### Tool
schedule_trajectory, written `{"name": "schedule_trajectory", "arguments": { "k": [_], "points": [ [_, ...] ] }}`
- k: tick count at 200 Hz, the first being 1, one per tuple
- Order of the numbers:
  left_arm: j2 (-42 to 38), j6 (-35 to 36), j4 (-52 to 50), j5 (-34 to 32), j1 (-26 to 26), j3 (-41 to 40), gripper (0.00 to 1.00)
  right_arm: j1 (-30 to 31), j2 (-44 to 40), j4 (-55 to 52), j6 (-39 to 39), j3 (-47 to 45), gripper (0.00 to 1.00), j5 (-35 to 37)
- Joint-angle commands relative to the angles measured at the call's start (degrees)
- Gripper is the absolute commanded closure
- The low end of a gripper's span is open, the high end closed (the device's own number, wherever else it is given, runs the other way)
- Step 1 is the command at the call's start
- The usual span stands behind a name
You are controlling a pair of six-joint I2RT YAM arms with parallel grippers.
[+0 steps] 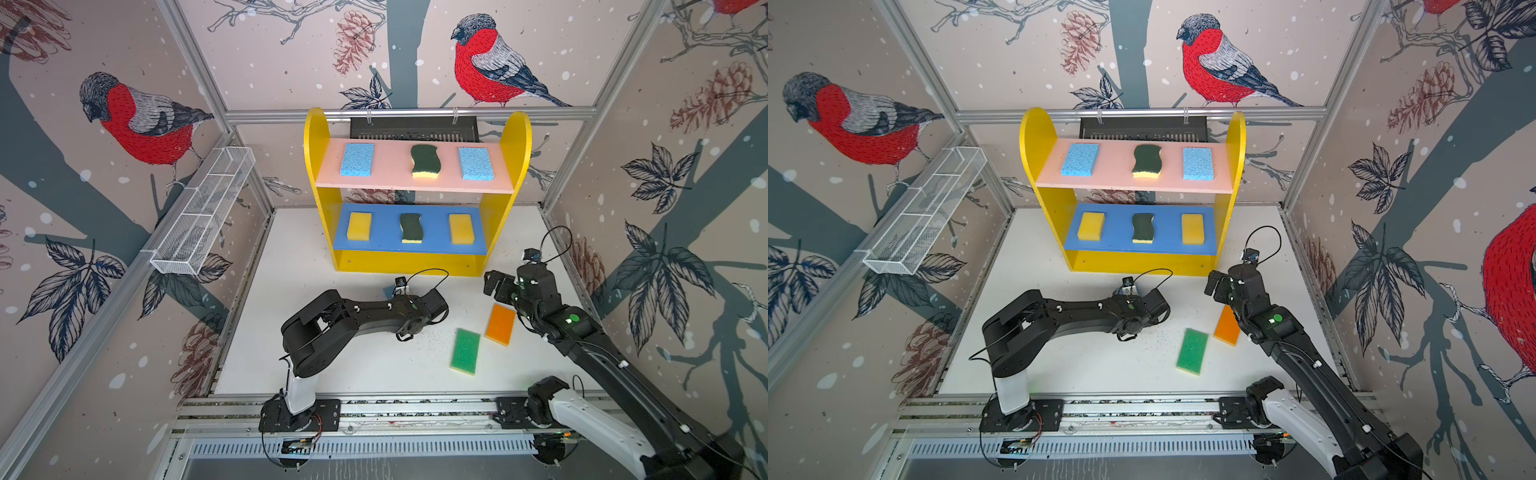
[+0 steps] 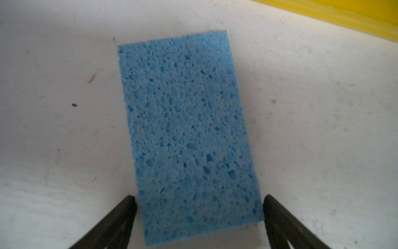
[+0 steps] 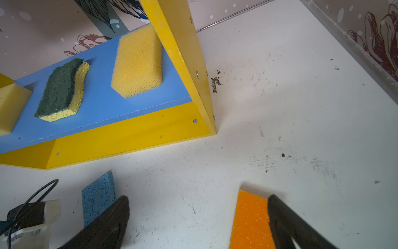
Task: Arrange cleaning sponges on a shelf
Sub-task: Pick up the cleaning sponge from the center of the table.
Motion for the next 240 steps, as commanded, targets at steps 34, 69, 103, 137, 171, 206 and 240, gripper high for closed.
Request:
{"name": "schedule_trajectory", "arguments": {
  "k": [34, 69, 103, 137, 171, 206, 240],
  "points": [
    [1.92, 0.20, -1.05, -0.89, 0.01, 0.44, 0.09, -0.26, -0.15, 0.37, 1.13, -0.26, 0.00, -0.66],
    [3.10, 0.21, -1.27, -0.14, 0.00, 0.95, 0.12, -0.41, -0.24, 0.23, 0.90, -0.26, 0.00, -0.64],
    [1.92, -0.14, -0.44, 0.10, -0.01, -0.62, 0.11, -0.64, -0.28, 0.28, 0.60, -0.21, 0.00, -0.68],
    [2.59, 0.20, 0.68, 1.09, 0.08, -0.10, 0.11, -0.75, -0.06, 0.70, 0.46, -0.25, 0.00, -0.74],
    [3.84, 0.07, 0.53, 2.68, 0.43, -0.39, 0.15, -0.99, 0.13, 0.67, 0.54, -0.34, 0.00, -1.01],
    [1.93, 0.29, 2.85, 3.49, 0.51, -4.16, 0.20, -1.11, 0.12, 0.93, 0.50, -0.60, 0.00, -1.24],
    [-1.01, 3.87, 6.20, 3.41, 0.48, -9.22, 0.24, -1.23, 0.13, 0.85, 0.83, -0.92, 0.00, -1.52]
  ]
}}
